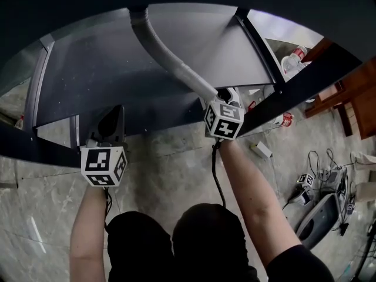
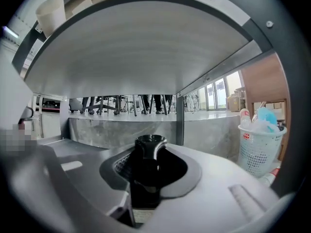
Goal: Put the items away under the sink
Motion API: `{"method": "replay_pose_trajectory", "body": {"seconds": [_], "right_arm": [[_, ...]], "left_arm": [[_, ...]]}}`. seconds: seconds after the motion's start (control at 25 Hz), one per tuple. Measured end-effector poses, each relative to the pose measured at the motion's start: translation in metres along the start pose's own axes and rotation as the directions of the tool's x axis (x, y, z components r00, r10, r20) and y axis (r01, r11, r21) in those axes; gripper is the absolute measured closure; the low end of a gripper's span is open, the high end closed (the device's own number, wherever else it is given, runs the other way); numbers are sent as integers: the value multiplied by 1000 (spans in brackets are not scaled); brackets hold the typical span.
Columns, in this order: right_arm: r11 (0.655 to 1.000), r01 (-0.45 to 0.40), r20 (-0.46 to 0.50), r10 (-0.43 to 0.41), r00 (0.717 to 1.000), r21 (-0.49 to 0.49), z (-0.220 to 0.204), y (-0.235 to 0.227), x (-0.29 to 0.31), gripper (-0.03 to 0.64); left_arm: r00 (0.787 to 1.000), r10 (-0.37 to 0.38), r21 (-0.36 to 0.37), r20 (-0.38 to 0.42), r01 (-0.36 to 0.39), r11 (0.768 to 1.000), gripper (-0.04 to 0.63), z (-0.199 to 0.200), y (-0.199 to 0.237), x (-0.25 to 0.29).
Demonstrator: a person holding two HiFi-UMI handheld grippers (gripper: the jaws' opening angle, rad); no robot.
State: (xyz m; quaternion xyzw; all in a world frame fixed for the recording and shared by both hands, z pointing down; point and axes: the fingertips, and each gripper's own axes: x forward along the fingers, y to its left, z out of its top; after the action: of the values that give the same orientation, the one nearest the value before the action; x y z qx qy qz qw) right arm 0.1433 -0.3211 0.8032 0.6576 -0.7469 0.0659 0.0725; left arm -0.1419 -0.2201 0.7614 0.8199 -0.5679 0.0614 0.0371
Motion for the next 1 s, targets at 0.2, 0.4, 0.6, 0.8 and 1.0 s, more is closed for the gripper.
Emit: {"method": "replay_pose_trajectory", "body": {"seconds": [0.2,0.4,0.6,0.8,1.0], "right_arm": [[999,-39,-16,39,999,-24,-5,1,-4,408],[992,-89,-42,85,996,-95,-11,12,-16,347],[993,-97,-19,96,995,-60,-10,21,-36,347],[993,-118,6,118,993,-25,-6,27,-64,348],[993,-122,45,122,992,-4,6,19,-85,448]], "left_arm": [[1000,-9,-1,3,9,1000,586,0,-4,-2],[1000,-21,17,5,21,1000,586,2,-8,-6],[999,-38,14,15,38,999,586,5,-13,-15],[998,-40,16,55,39,999,586,14,-16,-33],[993,-66,57,100,60,997,586,33,-21,-53]]}}
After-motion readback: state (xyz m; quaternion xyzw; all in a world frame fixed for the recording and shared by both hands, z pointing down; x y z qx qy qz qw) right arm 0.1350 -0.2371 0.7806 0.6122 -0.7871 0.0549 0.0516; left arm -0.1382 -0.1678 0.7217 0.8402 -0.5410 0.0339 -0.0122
